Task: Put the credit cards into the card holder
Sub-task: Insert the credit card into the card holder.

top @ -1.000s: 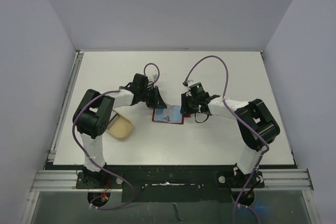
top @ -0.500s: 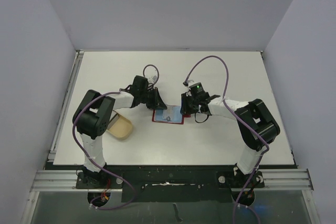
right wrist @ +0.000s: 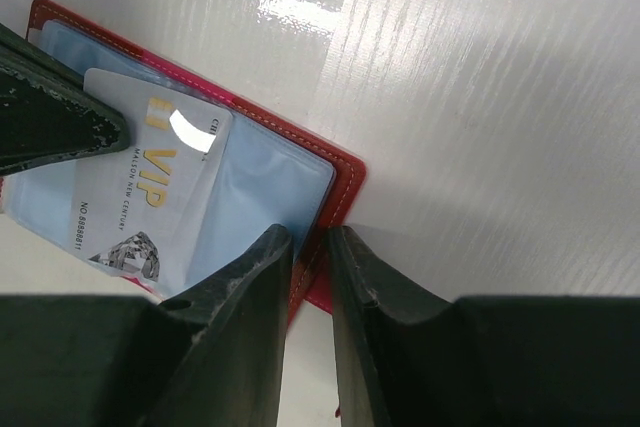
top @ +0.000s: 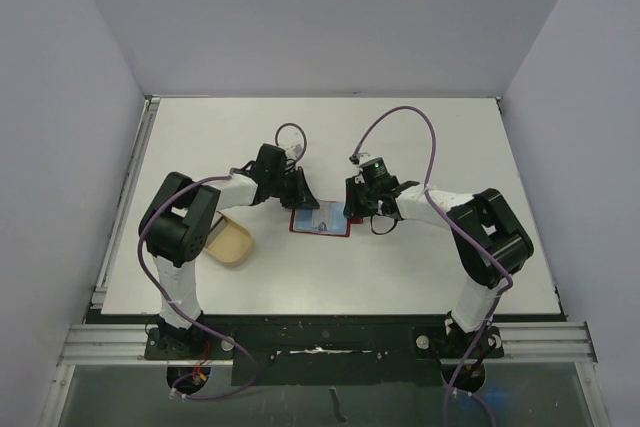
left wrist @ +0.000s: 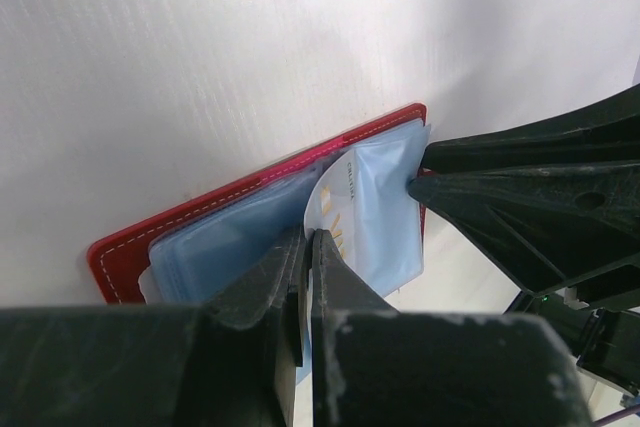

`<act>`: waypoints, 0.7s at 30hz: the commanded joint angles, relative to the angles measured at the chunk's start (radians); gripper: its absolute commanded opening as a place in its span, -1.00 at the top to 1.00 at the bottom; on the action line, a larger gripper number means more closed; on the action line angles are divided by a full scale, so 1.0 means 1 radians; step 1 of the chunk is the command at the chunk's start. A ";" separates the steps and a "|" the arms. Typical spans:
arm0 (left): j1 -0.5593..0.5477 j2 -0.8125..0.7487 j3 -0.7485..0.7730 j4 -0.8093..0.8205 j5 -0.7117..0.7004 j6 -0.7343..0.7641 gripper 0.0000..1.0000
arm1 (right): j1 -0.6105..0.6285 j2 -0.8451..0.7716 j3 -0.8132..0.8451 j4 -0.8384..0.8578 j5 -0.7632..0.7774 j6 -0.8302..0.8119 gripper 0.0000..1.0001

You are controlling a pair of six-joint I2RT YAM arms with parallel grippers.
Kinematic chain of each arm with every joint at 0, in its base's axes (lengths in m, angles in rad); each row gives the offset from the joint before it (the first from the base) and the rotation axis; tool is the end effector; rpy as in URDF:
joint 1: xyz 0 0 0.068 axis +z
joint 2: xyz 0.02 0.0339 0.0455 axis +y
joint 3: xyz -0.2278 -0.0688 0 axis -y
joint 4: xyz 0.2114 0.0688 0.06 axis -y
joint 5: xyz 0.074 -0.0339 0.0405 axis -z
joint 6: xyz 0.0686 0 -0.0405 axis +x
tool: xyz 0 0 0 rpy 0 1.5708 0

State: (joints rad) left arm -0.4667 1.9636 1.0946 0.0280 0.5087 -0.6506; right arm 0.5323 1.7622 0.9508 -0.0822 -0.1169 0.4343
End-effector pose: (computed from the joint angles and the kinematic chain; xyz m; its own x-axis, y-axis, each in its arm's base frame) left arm 0.3232 -0.2003 0.1014 -0.9433 -0.1171 -0.3107 0.1403 0.7075 -0.6927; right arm 0.2902 0.1802 0.1144 -0.8478 -0.0143 -0.5302 -0.2318 0.9091 0.3461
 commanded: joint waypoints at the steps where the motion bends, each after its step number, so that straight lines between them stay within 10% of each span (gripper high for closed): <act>1: -0.030 -0.020 0.015 -0.115 -0.033 0.074 1.00 | 0.013 -0.018 0.012 -0.033 0.061 0.010 0.54; 14: -0.039 -0.022 0.036 -0.126 -0.045 0.076 1.00 | 0.021 -0.017 0.024 -0.050 0.069 0.033 0.53; 21: -0.037 -0.075 0.016 -0.047 -0.065 0.027 0.51 | 0.024 -0.068 0.050 -0.116 0.077 0.049 0.51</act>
State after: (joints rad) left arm -0.4866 1.9549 1.1206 -0.0395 0.4755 -0.6224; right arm 0.5484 1.7576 0.9653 -0.1276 -0.0708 0.4694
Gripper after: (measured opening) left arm 0.195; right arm 0.249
